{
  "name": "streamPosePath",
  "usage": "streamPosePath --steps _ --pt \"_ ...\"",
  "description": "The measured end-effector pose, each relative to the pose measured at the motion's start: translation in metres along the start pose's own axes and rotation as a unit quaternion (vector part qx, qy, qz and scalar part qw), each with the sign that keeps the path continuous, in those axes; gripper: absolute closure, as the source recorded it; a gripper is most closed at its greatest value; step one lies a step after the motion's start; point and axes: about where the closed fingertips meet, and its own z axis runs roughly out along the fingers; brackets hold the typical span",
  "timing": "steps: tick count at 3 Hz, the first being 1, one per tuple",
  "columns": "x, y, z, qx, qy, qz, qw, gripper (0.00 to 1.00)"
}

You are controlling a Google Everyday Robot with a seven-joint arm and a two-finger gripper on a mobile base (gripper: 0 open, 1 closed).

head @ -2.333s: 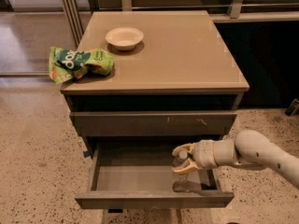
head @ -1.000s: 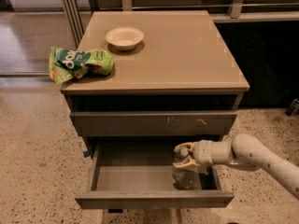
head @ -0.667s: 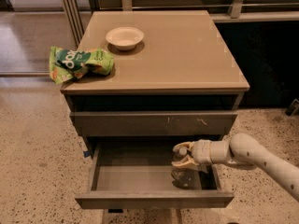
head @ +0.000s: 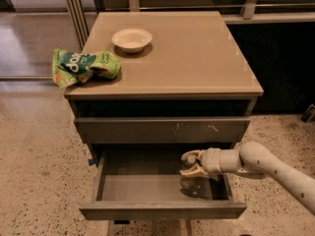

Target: Place water bottle into middle drawer

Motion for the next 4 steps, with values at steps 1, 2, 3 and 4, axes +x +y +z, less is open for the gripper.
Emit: streamPosePath --steps 1,2,3,4 --pt "0.0 0.0 0.0 0.0 0.0 0.0 1.0 0.74" --pt "0.0 0.0 0.0001 0.0 0.0 0.0 1.0 0.51" --pt "0.0 0.0 0.0001 0.0 0.0 0.0 1.0 0.28" --pt "0.0 0.0001 0.0001 0.0 0.0 0.0 1.0 0.05"
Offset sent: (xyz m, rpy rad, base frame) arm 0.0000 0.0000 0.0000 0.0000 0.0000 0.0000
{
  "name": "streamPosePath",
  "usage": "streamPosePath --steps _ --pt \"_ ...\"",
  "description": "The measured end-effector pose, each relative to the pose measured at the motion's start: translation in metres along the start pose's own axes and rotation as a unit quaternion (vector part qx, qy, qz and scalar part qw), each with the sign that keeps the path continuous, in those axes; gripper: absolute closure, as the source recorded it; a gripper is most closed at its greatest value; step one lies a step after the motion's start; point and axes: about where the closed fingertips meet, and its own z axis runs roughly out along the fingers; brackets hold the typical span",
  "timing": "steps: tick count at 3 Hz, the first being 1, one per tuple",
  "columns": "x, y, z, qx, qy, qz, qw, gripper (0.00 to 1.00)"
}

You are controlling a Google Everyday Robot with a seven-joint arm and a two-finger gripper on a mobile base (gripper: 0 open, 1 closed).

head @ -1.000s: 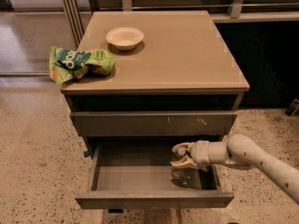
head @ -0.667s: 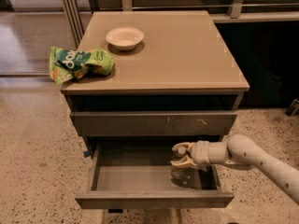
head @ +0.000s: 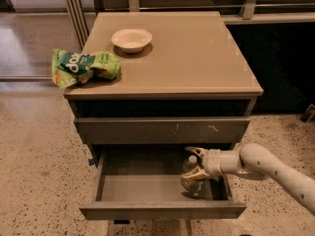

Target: Place water bottle into middle drawer

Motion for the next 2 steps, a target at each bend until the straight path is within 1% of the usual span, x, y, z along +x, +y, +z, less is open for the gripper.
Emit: streamPosePath --steps 1,2 --pt "0.0 0.0 0.0 0.0 0.0 0.0 1.0 0.0" --pt "0.0 0.0 0.0 0.0 0.0 0.0 1.0 0.0"
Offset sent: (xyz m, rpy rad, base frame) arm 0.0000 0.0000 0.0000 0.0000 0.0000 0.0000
